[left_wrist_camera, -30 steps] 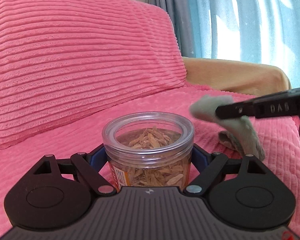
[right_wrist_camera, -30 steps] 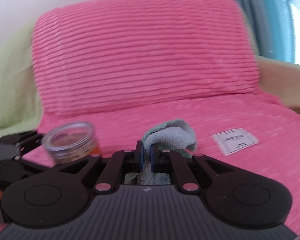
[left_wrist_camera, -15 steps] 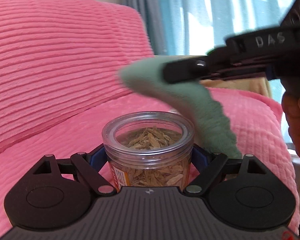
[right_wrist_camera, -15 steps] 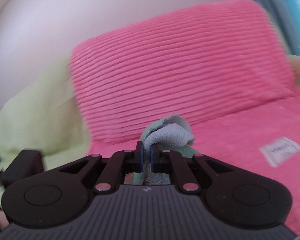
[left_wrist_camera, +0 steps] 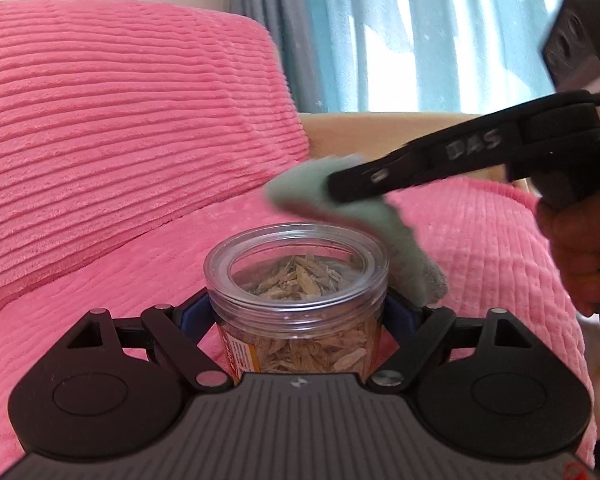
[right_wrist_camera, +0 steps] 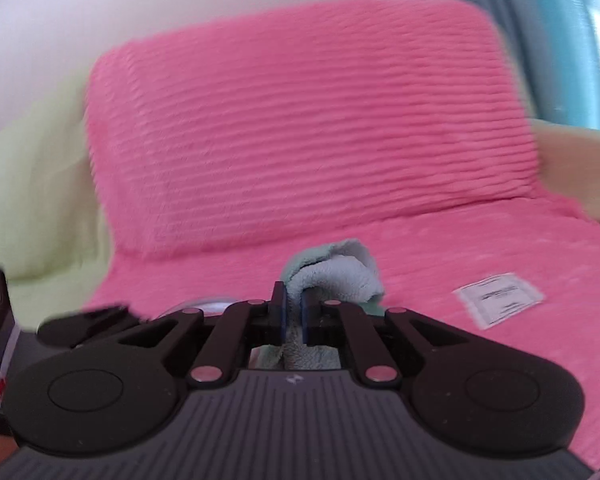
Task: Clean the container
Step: 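Lift the cloth off the jar lid with the right gripper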
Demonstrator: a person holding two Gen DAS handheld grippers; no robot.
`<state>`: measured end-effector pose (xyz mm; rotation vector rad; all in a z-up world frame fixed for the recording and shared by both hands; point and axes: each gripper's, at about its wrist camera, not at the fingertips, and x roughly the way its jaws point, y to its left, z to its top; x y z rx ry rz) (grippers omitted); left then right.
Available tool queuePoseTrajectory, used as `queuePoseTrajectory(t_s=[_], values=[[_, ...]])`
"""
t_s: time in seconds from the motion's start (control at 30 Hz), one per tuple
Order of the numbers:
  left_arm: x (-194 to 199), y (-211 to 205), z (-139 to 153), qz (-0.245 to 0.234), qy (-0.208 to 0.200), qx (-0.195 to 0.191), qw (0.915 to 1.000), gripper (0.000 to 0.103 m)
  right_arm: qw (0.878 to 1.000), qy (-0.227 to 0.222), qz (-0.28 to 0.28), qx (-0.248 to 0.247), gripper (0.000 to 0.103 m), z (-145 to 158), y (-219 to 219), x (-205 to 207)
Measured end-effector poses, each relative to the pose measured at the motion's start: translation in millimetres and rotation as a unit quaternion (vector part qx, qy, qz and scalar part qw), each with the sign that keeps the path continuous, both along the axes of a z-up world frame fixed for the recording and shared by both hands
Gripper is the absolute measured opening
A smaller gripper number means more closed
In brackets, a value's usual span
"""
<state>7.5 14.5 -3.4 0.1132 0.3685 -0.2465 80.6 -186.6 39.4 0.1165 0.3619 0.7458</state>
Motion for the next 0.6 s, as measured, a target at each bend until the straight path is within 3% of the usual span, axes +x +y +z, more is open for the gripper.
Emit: queuePoseTrajectory(t_s=[0.2, 0.6], values=[[4.9, 12.9, 0.5, 0.053, 0.002, -0.020, 0.9984, 0.086, 0.999, 0.023, -0.025, -0.022, 0.005, -9.0, -8.6, 10.3], [8.1, 9.8, -0.7, 0.059, 0.005, -0.008, 0.9982, 0.086, 0.995, 0.048, -0.028, -0.085, 0.005, -23.9, 1.3, 14.9]])
